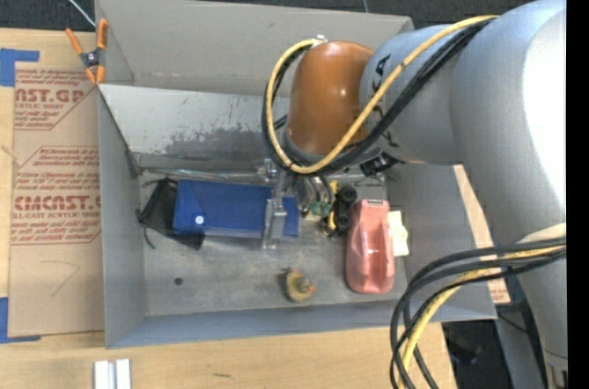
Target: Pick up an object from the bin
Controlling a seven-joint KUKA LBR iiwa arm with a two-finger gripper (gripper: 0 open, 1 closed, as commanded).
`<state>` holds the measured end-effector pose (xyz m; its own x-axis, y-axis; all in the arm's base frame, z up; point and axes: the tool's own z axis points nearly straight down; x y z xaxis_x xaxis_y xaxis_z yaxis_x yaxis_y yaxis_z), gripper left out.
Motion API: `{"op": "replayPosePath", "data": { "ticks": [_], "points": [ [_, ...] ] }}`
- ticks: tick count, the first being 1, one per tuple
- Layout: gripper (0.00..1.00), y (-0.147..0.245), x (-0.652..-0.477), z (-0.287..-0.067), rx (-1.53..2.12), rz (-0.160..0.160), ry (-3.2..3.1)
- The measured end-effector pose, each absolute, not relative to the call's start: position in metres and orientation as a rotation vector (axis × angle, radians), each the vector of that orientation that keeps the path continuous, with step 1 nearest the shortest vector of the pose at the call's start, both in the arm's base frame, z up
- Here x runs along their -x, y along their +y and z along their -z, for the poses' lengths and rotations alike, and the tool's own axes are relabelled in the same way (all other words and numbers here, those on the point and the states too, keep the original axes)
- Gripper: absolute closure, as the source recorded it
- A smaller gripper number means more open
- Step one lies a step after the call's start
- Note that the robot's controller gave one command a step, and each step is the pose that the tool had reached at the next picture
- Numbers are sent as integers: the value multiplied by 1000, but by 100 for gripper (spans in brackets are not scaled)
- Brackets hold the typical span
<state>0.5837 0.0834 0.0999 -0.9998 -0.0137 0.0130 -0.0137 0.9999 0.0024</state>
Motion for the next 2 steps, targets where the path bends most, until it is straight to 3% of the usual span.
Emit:
{"op": "replayPosePath", "data": {
  "ticks": [2],
  "points": [
    [100, 84, -587, -131, -22, 6, -3140]
  ]
}}
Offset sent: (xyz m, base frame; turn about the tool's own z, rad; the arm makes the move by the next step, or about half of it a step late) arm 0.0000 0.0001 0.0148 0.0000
